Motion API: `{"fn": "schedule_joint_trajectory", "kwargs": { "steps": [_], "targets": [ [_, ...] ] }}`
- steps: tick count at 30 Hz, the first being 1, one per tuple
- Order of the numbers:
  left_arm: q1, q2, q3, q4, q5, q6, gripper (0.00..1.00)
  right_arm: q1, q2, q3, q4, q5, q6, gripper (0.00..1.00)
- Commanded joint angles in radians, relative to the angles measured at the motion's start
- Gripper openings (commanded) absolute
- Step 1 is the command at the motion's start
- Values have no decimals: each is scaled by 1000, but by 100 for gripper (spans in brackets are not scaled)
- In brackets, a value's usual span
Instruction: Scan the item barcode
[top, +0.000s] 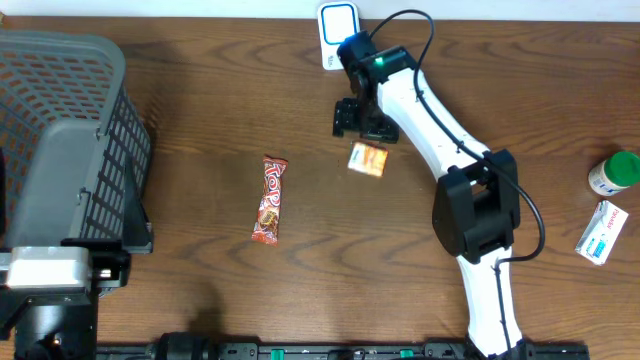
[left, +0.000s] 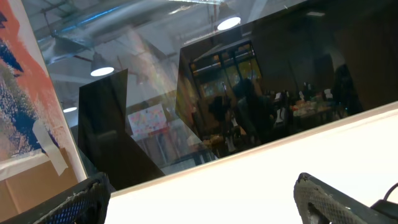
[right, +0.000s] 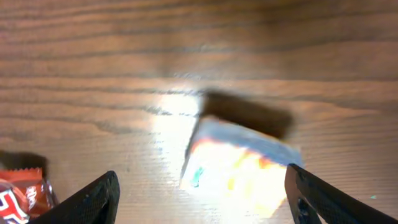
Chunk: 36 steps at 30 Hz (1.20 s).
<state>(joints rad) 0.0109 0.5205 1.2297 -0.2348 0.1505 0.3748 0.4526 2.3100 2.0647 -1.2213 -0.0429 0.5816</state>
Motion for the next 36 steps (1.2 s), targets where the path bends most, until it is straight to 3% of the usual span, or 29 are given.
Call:
{"fn": "schedule_joint_trajectory", "kwargs": {
  "steps": [1, 8, 15, 20, 25, 36],
  "targets": [
    [-4, -7, -3, 4, -5, 13, 94, 14, -14, -3, -6, -16, 20, 82],
    [-4, -7, -3, 4, -5, 13, 94, 17, -14, -3, -59, -16, 27, 91],
    [-4, -7, -3, 4, -5, 13, 94, -18, -14, -3, -227, -42, 263, 99],
    [-4, -7, -3, 4, -5, 13, 94, -24, -13, -5, -202, -37, 381, 99],
    [-4, -7, -3, 4, -5, 13, 94, -19, -13, -54, -72, -37, 477, 99],
    [-4, -7, -3, 4, -5, 13, 94, -19, -13, -254, 55, -19, 502, 99]
  ]
}}
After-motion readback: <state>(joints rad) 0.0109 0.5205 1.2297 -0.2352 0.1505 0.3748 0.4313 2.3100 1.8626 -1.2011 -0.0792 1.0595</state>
